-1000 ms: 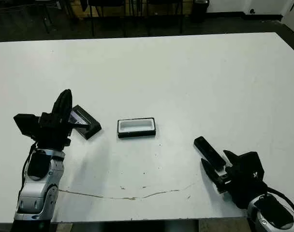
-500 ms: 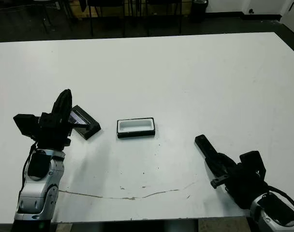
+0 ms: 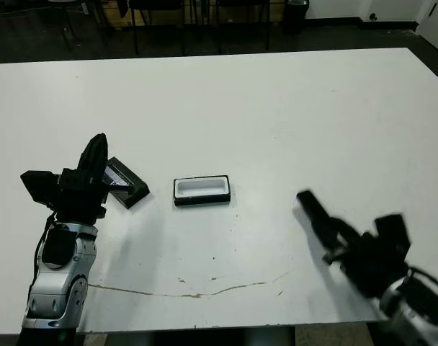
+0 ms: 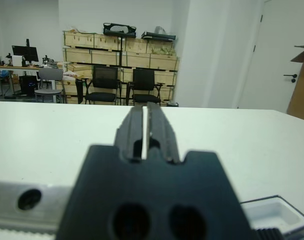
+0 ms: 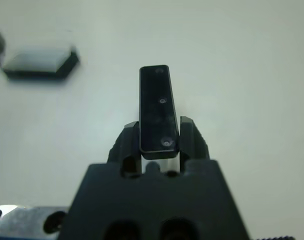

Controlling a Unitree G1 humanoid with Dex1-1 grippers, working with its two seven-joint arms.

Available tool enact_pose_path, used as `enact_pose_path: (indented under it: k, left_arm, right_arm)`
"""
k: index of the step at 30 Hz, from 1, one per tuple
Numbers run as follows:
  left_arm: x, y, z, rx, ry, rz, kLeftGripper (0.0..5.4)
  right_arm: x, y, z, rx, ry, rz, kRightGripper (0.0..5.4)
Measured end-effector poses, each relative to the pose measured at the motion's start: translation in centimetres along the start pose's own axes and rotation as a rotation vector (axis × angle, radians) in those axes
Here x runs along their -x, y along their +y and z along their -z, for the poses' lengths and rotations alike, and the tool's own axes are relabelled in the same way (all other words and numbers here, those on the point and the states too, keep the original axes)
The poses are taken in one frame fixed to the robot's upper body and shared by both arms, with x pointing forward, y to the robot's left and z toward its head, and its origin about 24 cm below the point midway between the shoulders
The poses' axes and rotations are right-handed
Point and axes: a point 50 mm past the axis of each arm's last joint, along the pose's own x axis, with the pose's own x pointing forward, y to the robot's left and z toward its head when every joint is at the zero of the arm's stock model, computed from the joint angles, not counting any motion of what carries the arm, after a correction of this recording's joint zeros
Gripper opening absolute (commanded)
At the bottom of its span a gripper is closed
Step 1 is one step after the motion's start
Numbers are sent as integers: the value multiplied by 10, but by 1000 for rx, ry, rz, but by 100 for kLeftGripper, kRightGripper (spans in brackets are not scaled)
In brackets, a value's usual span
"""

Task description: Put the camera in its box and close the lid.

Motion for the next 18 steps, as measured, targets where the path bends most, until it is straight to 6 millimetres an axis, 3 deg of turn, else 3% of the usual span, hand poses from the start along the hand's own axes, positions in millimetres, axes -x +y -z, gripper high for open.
enact_pose_path:
  k: [5, 10, 18]
  left_arm:
    - [1, -1, 1, -2, 6, 1, 0]
    - [2, -1, 1, 0, 6, -3, 0]
    - [3, 1, 1, -4, 8, -18, 0]
  right_arm:
    - [-41, -14, -40, 48, -132, -211, 55]
    - [-85, -3, -85, 210, -154, -369, 55]
    - [-145, 16, -93, 421, -62, -682, 54]
